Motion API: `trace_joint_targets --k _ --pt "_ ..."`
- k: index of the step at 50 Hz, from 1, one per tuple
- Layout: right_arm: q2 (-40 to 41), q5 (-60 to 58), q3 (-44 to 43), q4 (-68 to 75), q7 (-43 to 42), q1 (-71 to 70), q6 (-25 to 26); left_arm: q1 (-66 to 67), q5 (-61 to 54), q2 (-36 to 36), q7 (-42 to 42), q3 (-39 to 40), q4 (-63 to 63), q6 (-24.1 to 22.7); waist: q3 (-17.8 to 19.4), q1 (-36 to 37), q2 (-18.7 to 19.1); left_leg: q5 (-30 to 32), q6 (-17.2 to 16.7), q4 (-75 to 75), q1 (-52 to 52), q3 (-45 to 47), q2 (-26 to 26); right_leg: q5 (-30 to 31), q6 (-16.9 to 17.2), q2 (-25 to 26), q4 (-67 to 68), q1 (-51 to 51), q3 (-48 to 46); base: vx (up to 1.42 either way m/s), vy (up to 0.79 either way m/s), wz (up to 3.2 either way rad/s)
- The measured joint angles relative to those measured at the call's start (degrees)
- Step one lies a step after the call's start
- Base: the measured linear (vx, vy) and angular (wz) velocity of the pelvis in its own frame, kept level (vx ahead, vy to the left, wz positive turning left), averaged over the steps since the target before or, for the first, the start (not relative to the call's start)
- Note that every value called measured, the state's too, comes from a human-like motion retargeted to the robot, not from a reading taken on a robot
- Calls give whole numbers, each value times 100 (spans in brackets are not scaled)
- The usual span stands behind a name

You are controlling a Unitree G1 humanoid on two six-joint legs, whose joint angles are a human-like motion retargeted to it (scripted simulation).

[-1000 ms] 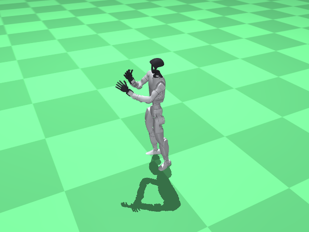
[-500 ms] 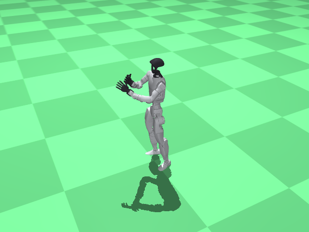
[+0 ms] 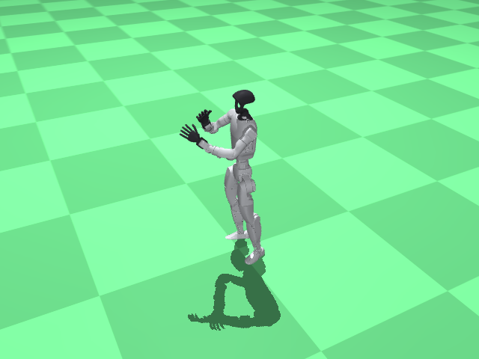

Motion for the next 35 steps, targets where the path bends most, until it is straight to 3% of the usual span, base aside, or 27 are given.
trace_joint_targets --k 2,6,11,15,19,23,26,30,35 --pt "113 80 32 268 -146 -100 43 13 -10 10 26 -17 58 47 -4 -17 13 -3 0 4 5 20 6 8 -1 8 -4 -3 18 0 0 0" --pt "422 550 -553 -991 -447 -383 -620 90 -137 35 -17 54 67 -85 0 -55 21 3 27 1 -14 33 -7 23 26 2 -24 -24 40 0 0 0" --pt "513 -233 -1621 -2929 -813 -1119 -995 105 -173 68 -256 81 56 -255 -30 -48 -35 25 66 -10 -68 29 -29 32 30 -12 -48 -73 46 0 0 0" --pt "674 -628 -1850 -4053 -1266 -1122 -1304 29 -231 35 -172 92 -90 -459 -15 8 -101 34 71 -12 -100 43 -27 36 31 -4 -57 -111 62 0 0 0" --pt "696 -352 -1340 -3569 -979 -128 -1218 -45 -107 0 -41 127 -390 -485 48 72 -111 28 53 -13 -76 89 -1 47 31 31 -48 -119 104 0 0 0" --pt "638 192 -647 -1260 -333 685 -553 -74 2 -35 55 132 -672 -311 91 92 -68 7 39 -14 -22 138 12 59 31 47 -26 -103 147 0 0 0" --pt "634 -16 -448 -157 -429 902 -417 -95 337 58 178 109 -735 -278 92 95 -37 4 10 -14 -12 175 42 70 31 83 -19 -116 173 0 0 0" --pt "276 -398 -637 -570 -319 1152 -589 159 513 381 -131 163 -782 -251 75 73 -31 18 -15 -15 -38 207 79 84 31 131 -32 -154 190 0 0 0" --pt "-1334 -858 -1153 -1592 448 1325 -390 920 -14 1395 -947 458 -1575 -227 90 10 -18 29 -34 -14 -77 206 71 88 31 123 -39 -186 186 0 0 0"
